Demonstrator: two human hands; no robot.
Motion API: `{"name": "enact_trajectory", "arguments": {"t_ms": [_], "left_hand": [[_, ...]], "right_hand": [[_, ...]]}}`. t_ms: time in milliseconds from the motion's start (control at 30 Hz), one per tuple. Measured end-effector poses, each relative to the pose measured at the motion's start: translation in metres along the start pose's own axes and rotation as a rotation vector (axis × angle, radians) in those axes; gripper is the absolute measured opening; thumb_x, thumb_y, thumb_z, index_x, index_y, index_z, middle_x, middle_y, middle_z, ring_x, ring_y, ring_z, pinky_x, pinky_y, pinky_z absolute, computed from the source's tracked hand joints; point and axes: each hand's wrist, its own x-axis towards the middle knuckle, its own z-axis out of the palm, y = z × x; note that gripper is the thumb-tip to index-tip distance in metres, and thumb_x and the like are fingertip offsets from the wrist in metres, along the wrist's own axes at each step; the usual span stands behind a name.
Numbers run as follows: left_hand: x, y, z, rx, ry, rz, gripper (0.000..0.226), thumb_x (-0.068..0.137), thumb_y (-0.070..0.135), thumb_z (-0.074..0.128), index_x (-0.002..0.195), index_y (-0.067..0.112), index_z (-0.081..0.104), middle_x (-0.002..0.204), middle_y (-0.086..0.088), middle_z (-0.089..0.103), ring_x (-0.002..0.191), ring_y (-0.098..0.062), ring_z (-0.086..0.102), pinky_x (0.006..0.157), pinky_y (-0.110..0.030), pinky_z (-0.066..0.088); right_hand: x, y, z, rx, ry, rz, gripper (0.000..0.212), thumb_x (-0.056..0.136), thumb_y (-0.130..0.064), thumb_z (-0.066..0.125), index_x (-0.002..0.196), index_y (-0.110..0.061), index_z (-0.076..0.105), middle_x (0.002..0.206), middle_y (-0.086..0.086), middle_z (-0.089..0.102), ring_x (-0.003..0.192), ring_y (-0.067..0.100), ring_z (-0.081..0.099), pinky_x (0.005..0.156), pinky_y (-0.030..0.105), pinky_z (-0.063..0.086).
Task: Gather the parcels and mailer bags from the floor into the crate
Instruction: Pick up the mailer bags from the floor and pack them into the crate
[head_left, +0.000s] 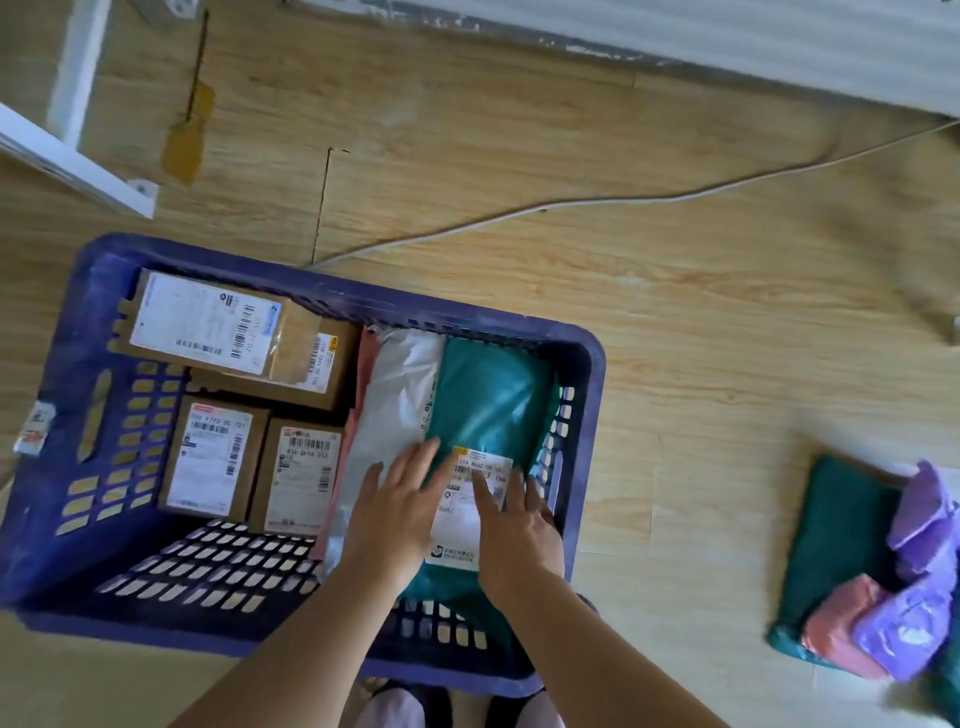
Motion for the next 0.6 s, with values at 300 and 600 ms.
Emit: {"name": "enact_trajectory", "arguments": {"t_ms": [300,600], "left_hand": [[0.020,0.000,0.010,0.047,-0.332,-0.025,0.101,0.083,0.004,0.064,0.151,0.029,-0.007,0.157,0.000,-0.023,0.148,-0.021,-0.002,0.118,-0.042,0.006],[-0.004,0.010,-0.051,0.041,-0.172,-0.015,0.078,0.088,0.008,0.056,0.150,0.026,0.012,0.156,-0.003,0.016,0.141,-0.024,0.026,0.113,-0.041,0.028]], "right_hand": [[0.016,-0.007,-0.009,-0.028,-0.156,0.087,0.093,0.089,-0.008,0.056,0.150,-0.032,-0.010,0.155,0.023,-0.006,0.145,0.035,0.003,0.111,0.038,0.030],[-0.036,0.014,-0.055,0.133,0.142,-0.091,0.052,0.085,0.000,0.047,0.135,-0.017,0.043,0.127,0.008,0.048,0.116,0.029,0.051,0.087,0.036,0.050]]}}
